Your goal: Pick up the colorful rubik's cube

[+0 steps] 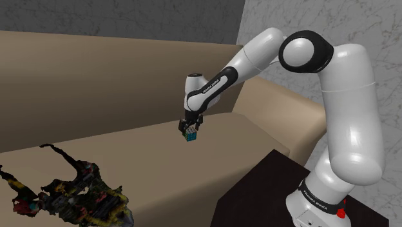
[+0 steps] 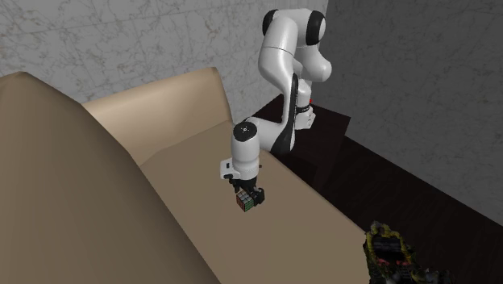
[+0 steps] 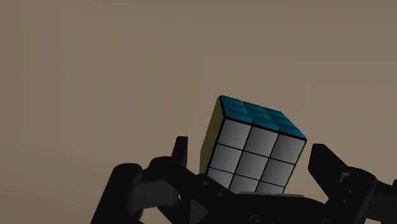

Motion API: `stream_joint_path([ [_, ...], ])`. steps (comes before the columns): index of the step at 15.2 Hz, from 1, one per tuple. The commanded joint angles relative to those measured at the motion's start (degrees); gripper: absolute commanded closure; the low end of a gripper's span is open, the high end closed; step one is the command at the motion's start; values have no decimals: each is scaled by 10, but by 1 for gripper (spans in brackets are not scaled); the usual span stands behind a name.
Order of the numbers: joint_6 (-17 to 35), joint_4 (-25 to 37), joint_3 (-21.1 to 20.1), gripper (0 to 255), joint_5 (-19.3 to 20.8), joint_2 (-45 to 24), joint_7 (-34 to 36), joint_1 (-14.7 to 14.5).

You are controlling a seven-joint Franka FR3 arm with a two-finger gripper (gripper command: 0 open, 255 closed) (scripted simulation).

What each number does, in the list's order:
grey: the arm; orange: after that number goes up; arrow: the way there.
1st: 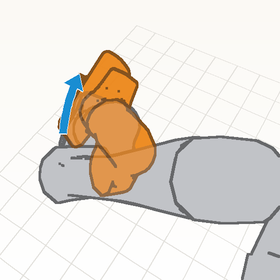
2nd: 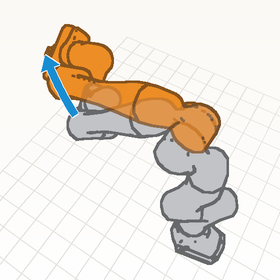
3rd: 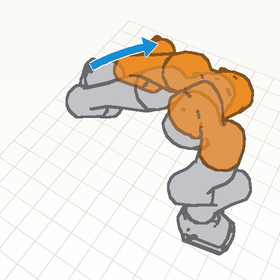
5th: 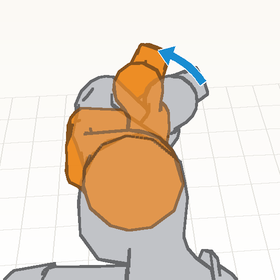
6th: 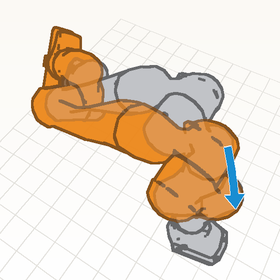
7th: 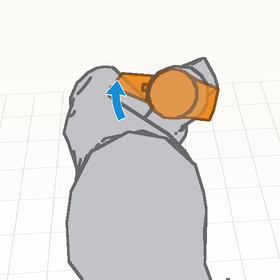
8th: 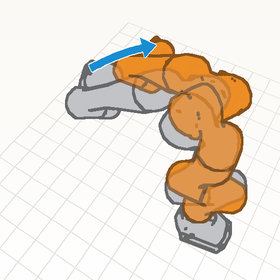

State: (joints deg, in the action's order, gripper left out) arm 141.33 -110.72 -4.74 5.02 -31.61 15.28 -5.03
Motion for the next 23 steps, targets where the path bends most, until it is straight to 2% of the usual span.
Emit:
stream_joint_path([
  [1, 3, 2, 1, 0, 1, -5, 0, 0],
  [2, 3, 2, 1, 255, 0, -5, -1, 1],
  [11, 3, 2, 1, 255, 0, -5, 0, 0],
  [23, -64, 2, -6, 255, -9, 62, -7, 5],
])
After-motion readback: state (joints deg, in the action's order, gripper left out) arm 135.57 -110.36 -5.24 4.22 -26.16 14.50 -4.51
